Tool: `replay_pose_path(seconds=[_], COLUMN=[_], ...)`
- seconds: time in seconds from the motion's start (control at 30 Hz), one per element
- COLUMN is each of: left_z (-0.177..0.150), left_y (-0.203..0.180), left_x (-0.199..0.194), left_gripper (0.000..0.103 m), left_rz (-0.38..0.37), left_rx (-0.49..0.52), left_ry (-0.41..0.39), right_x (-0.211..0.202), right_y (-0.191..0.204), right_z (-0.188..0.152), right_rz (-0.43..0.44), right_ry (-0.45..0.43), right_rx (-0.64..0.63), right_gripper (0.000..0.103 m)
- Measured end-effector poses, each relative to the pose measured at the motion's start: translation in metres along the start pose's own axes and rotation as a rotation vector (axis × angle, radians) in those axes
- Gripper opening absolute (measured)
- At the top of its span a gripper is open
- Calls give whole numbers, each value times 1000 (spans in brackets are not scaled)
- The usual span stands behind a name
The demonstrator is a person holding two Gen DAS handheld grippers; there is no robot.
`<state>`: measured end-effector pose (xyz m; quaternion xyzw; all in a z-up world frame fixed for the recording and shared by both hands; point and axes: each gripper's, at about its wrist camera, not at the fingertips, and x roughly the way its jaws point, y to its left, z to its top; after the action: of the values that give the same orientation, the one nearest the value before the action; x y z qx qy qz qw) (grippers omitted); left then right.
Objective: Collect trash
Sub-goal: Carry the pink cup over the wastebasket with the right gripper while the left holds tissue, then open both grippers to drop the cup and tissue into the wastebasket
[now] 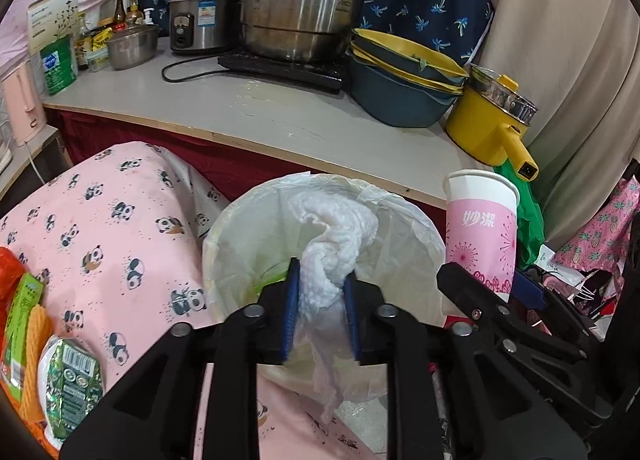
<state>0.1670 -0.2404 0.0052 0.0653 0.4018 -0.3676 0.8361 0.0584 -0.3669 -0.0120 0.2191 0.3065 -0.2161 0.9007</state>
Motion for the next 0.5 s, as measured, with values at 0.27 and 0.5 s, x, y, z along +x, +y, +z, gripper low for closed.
replay_pose_path(seconds=[0.27,0.5], left_z=[6,2], left_y=[15,35], left_x=[0,-11], left_gripper=[56,56], left_rz=[40,83], left_rx=[-46,-94], left_ry=[-24,-40], right_x=[7,13], right_y=[-5,7], right_z=[4,8], right_rz=[-8,7], right_ry=[3,4], right_rx=[13,-3], right_gripper=[71,72])
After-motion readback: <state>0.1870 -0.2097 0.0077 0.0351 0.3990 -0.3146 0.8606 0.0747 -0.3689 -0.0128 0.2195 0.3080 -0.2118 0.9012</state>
